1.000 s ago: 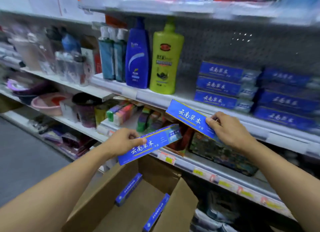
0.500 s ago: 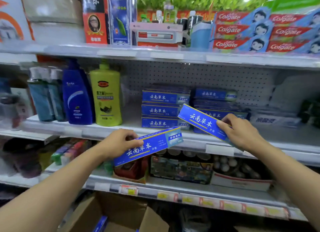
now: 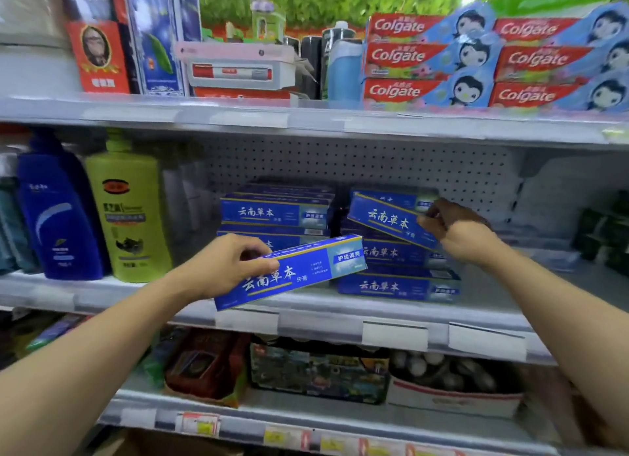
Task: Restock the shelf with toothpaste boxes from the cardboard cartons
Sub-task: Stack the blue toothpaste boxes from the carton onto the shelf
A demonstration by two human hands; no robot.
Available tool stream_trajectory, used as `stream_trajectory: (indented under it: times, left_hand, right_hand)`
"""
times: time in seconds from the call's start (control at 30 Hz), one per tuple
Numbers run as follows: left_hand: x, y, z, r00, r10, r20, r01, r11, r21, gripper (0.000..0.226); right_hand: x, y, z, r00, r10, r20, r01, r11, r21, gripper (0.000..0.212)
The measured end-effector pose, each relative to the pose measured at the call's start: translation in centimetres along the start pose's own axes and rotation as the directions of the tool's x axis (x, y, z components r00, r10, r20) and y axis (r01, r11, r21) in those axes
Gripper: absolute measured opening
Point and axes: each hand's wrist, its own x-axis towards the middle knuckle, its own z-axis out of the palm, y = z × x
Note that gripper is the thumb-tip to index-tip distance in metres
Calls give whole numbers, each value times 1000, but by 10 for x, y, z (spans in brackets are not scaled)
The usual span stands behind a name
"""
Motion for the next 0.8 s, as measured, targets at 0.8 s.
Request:
stream_trajectory:
  times: [0.8]
  left_hand:
    - [95, 84, 68, 996, 73, 59, -81, 984, 156, 36]
  right_hand:
    - [81, 69, 19, 993, -111, -49, 104, 986, -131, 61]
